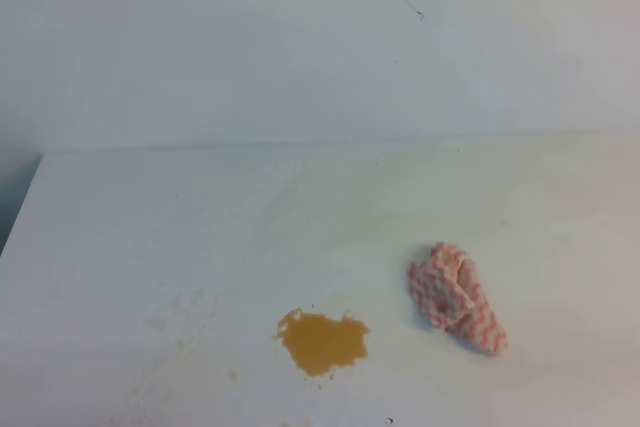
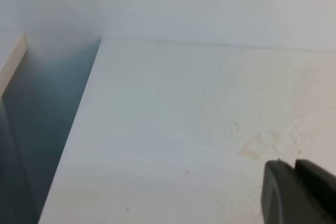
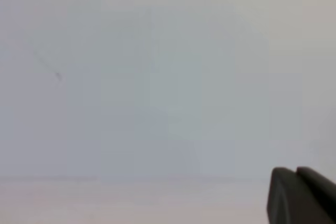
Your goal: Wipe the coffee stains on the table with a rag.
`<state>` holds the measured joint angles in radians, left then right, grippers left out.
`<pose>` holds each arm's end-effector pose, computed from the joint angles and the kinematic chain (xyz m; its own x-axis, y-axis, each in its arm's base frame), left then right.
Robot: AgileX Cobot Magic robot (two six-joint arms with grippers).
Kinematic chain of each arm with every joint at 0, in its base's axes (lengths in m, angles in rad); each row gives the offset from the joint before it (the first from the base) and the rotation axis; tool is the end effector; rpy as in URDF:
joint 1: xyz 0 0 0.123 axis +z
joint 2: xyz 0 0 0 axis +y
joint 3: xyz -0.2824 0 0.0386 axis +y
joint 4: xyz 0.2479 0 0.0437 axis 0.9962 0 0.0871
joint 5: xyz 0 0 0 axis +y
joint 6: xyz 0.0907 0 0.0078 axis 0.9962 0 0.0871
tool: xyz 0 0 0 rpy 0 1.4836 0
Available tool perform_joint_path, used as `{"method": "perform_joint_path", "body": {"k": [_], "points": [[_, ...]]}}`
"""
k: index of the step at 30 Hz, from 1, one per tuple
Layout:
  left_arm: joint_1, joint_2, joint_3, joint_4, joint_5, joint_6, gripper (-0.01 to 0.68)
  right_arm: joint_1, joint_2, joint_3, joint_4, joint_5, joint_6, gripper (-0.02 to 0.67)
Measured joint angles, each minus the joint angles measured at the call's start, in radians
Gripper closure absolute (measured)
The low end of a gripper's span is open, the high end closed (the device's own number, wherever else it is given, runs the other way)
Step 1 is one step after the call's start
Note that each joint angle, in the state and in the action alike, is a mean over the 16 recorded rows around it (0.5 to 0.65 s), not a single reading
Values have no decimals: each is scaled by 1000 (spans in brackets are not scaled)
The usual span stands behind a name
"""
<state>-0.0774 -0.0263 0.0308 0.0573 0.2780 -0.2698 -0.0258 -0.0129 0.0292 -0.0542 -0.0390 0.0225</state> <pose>0.0540 -0.0027 0.1790 -0.2018 -0.1980 -0.9592 0.0194 0.9784 -0.2060 0.0562 -0.0013 0.2075 0.1088 -0.0345 -0.9935 0.0272 0.9991 -0.0317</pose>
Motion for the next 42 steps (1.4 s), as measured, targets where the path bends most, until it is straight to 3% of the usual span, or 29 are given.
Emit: {"method": "perform_joint_path", "body": {"k": [8, 15, 22, 30, 35, 42], "points": [[0, 0, 0, 0, 0, 0, 674, 0, 0, -30, 67, -152, 3, 651], [0, 0, 0, 0, 0, 0, 674, 0, 24, -153, 116, -105, 13, 651], [0, 0, 0, 0, 0, 0, 674, 0, 154, -375, 140, 144, 26, 651], [0, 0, 0, 0, 0, 0, 674, 0, 445, -630, 224, 535, -21, 651], [0, 0, 0, 0, 0, 0, 674, 0, 627, -725, 355, 716, -111, 651], [0, 0, 0, 0, 0, 0, 674, 2, 855, -770, 635, 851, -359, 650]]}}
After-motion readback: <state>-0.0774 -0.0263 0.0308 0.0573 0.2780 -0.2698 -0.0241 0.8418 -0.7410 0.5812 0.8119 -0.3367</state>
